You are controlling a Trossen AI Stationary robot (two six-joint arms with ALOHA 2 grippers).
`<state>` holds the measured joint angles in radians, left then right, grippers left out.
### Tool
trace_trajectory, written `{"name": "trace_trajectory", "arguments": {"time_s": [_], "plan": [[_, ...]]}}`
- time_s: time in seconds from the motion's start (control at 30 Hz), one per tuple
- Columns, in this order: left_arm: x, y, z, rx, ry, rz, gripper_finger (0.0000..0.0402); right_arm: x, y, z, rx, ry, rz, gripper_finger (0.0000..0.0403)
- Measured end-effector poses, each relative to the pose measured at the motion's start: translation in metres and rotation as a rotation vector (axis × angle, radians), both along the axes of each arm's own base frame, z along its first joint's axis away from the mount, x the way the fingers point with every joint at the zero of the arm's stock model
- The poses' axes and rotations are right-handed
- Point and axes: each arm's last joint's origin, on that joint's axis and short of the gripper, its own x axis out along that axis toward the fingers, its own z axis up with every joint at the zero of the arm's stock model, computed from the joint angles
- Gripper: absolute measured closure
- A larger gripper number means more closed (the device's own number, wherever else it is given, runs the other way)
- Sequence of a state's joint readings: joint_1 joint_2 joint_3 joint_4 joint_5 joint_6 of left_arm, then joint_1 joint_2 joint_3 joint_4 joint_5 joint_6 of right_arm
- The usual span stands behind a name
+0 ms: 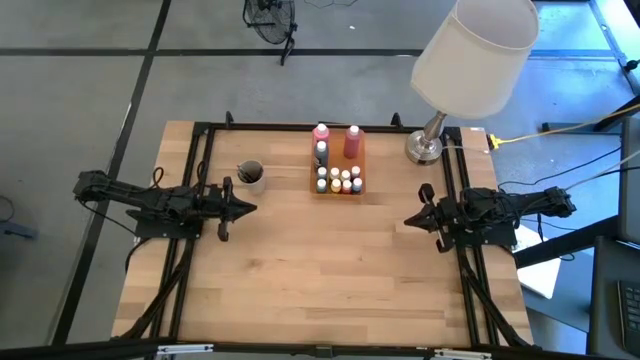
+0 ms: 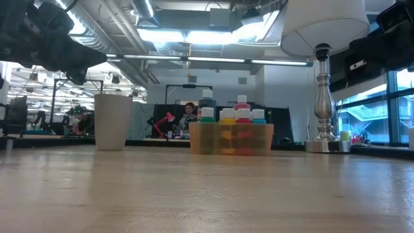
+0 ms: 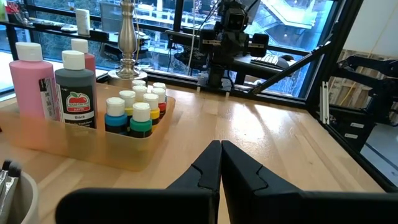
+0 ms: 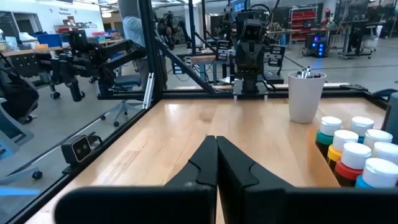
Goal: Pick & Place Paint Supplies
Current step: Return to Home Position
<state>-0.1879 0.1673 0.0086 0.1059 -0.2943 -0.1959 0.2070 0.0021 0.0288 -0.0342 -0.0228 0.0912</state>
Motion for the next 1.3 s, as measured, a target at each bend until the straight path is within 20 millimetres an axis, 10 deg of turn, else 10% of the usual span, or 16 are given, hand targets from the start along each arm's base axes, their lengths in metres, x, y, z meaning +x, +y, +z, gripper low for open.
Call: {"name": "trace_trajectory", "arguments": {"time_s": [1.3], "plan": [[-0.008,0.001,0.010,-0.024,-0.123,-0.001,0.0396,0.000,0.000,0.000,0.023,0.008,-0.003,0.0400]]}}
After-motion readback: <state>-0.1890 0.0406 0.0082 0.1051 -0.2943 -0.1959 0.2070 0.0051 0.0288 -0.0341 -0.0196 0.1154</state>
